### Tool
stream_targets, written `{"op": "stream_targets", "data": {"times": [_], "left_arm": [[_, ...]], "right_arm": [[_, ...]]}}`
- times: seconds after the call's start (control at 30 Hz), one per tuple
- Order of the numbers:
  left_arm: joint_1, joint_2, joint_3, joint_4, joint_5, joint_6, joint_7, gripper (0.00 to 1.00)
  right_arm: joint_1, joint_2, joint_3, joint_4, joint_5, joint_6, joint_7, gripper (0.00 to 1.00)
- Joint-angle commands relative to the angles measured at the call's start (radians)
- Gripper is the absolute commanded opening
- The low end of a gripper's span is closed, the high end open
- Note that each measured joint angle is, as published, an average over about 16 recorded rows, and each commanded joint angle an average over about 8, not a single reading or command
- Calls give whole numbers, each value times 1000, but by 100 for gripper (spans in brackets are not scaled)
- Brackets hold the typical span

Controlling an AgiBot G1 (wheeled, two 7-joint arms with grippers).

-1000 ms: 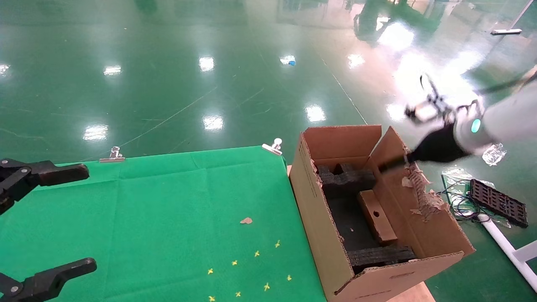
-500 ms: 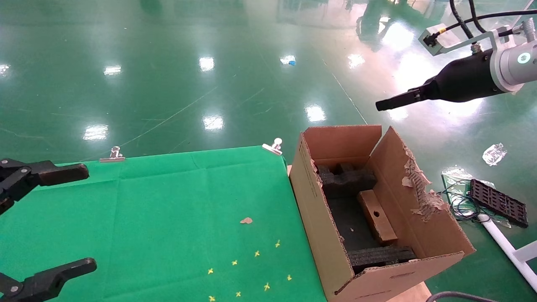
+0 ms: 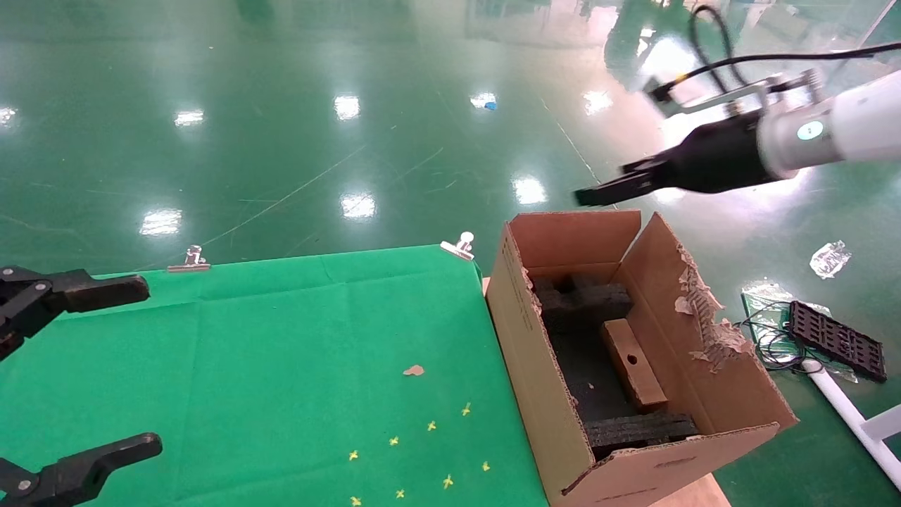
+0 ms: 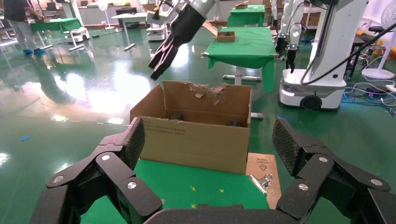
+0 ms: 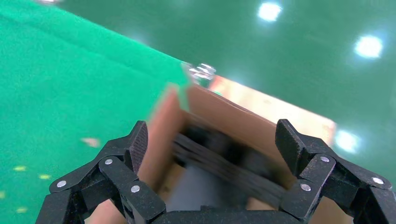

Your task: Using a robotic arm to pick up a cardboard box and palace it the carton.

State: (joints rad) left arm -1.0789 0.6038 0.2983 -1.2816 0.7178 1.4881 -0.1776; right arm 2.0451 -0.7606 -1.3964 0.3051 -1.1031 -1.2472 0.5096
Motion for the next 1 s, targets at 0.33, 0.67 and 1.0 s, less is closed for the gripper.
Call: {"op": "stream_targets", "data": {"times": [0.33, 0.67, 1.0], "left_arm": [[0, 0, 1, 0, 0, 0, 0, 100], [0, 0, 1, 0, -1, 0, 1, 100], [-1, -1, 2, 0, -1, 0, 1, 100]], "right_arm": [[-201, 31, 231, 203, 77, -51, -67, 100], [-387, 60, 446, 391, 149, -99, -128, 100], [-573, 88, 659, 578, 220, -147, -190, 100]]}}
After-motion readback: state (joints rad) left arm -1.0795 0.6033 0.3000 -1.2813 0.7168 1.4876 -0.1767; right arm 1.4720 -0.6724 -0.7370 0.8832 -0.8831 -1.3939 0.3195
